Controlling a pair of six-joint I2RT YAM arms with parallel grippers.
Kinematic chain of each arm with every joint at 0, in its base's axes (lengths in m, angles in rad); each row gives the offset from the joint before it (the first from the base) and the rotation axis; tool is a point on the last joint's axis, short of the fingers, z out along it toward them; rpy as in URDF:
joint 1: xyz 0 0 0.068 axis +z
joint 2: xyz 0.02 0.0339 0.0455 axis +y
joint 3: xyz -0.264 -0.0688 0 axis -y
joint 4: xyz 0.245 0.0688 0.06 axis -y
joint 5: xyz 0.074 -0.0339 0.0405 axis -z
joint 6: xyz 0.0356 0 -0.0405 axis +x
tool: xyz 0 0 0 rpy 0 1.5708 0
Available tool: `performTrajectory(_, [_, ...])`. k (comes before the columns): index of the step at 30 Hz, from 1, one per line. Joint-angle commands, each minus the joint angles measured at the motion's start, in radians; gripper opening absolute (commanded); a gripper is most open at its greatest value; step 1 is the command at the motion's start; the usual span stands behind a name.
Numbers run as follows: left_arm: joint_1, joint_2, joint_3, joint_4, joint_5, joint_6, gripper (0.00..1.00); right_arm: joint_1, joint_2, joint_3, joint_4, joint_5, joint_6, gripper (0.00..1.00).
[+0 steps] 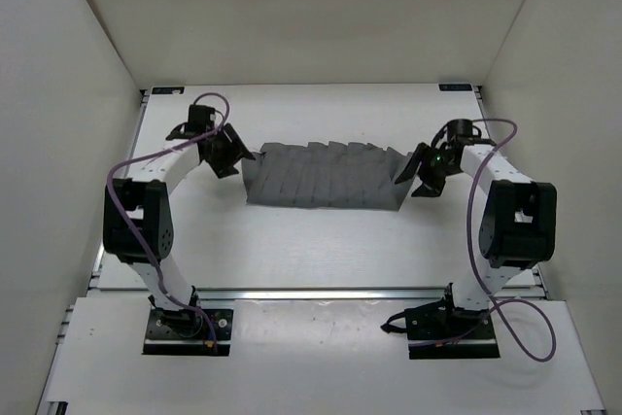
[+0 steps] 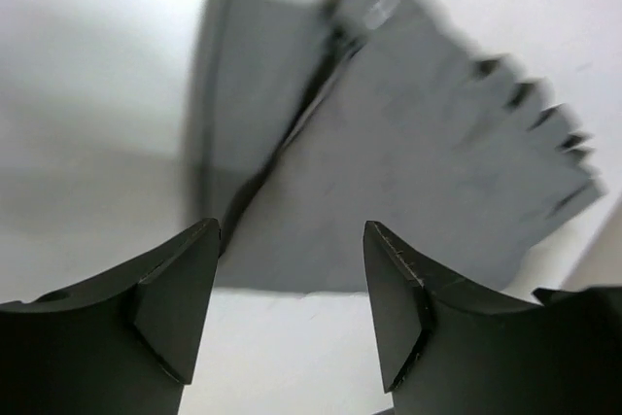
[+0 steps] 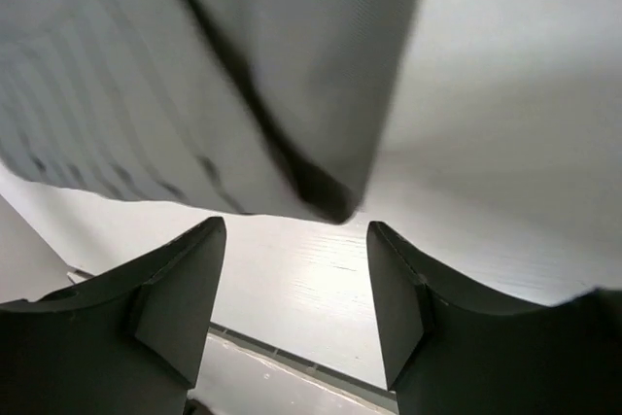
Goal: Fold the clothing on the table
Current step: Fold the skirt
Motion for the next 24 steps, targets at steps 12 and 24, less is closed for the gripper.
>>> performTrajectory(12, [-0.157, -0.022, -0.245, 0.126, -0.220, -0.051, 0.05, 0.086, 0.102, -0.174, 0.296, -0.062, 0.223, 0.09])
performTrajectory(24, [-0.408, -0.034, -0.268, 0.187, -0.194, -0.207, 0.00, -0.040, -0.011, 0.104, -0.188, 0.404, -0.121, 0.00])
